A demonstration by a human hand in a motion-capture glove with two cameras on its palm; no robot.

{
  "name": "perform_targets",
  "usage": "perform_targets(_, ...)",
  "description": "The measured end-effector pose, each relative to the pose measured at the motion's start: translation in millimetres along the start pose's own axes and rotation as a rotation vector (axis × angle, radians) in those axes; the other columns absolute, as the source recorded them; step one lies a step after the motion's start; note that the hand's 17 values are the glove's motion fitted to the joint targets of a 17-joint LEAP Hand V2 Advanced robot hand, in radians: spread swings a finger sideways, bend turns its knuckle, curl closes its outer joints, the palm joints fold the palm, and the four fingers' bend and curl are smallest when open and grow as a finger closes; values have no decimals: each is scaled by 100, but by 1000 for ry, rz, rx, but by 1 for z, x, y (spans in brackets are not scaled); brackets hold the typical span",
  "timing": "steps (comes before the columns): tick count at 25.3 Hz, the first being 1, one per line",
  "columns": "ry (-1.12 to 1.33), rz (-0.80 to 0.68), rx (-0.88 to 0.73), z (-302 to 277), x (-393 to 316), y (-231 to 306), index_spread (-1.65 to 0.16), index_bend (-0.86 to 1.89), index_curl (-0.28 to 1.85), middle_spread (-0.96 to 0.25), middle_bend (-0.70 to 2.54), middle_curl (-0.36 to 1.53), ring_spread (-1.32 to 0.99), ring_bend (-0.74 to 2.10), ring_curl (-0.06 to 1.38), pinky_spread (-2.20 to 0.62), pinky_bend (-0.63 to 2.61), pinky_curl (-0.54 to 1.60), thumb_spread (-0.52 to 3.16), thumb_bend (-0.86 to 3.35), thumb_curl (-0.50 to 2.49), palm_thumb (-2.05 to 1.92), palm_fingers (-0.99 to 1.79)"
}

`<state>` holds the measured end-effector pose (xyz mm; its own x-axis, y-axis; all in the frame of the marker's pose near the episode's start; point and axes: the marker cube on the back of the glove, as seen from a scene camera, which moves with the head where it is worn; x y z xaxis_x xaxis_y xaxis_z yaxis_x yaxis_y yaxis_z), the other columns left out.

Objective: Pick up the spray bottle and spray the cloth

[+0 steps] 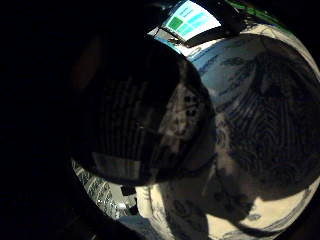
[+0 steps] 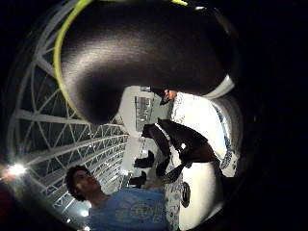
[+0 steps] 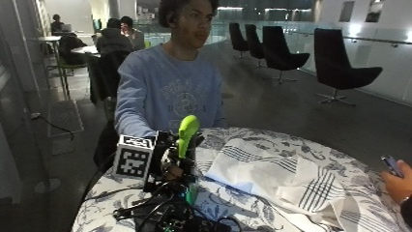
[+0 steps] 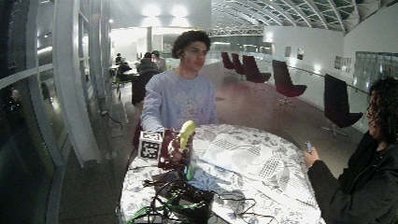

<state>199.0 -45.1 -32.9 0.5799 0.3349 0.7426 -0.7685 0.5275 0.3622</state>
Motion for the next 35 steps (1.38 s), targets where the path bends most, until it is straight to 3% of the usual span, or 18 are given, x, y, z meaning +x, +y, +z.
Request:
perform_targets(8, 35, 16, 135, 12, 11, -12, -32, 40, 35, -4, 46, 41, 5, 25, 28, 27, 3, 17, 101, 3, 34, 75, 59)
perform_targets(16, 56, -26, 130, 8, 7, -17, -27, 28, 38, -8, 47, 43, 0, 50, 36, 30, 11, 15, 83, 7, 45, 94, 82)
perform_targets(23, 27, -50, -206, 13, -33, -1, -23, 23, 41, -9, 42, 43, 0, 52, 39, 31, 16, 17, 72, 2, 51, 96, 91)
perform_targets(30, -84, 121, -695, 49, -86, 41, -22, 19, 43, -7, 37, 43, 1, 50, 39, 31, 15, 19, 67, -1, 56, 98, 91)
perform_targets(35, -78, 200, -868, 76, -105, 49, -21, 17, 44, -6, 35, 43, 2, 49, 39, 32, 15, 19, 66, -2, 58, 98, 93)
